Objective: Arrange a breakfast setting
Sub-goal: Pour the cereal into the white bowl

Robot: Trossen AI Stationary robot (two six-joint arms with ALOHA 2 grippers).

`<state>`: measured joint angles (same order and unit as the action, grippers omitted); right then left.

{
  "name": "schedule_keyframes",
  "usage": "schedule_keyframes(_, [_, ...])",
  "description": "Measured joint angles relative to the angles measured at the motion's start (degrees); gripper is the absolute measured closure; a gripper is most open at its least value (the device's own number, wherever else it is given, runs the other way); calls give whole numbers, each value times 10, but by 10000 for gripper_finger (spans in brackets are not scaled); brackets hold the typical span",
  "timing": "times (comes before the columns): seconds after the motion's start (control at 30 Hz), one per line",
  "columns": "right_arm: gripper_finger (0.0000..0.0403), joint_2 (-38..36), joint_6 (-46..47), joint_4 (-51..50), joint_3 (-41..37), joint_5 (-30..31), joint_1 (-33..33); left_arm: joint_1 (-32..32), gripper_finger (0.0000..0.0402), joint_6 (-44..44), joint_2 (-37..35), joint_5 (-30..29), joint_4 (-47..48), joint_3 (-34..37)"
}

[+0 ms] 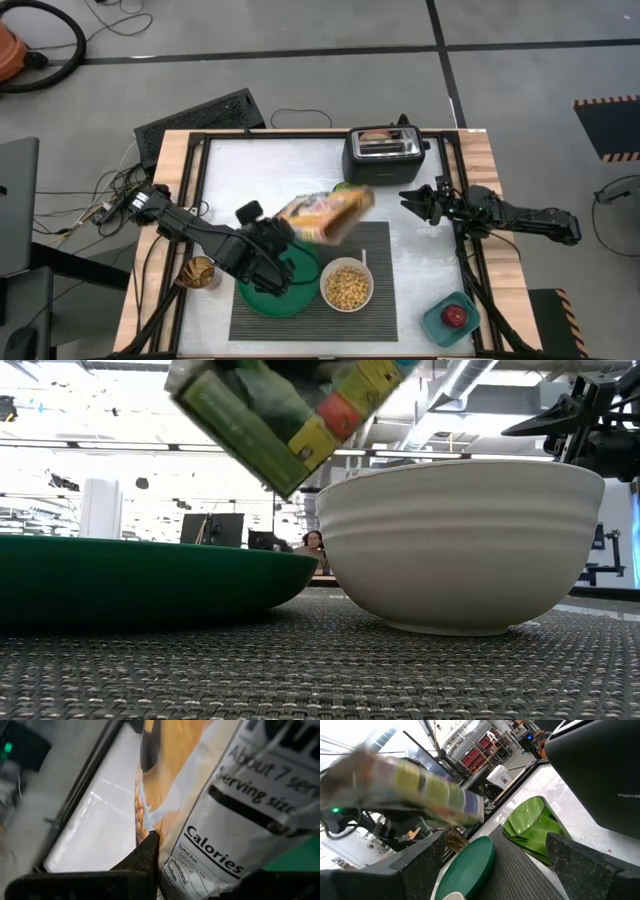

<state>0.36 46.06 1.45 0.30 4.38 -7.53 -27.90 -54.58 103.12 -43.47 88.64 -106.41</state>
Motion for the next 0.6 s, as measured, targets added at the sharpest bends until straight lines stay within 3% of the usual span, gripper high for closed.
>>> schedule_keyframes(0.33, [29, 0, -9, 0, 0, 1, 0, 9, 326, -257, -2, -128, 13, 0])
schedule_keyframes(0.6, [29, 0, -10, 0, 0, 1, 0, 55, 326, -335, -2, -180, 13, 0])
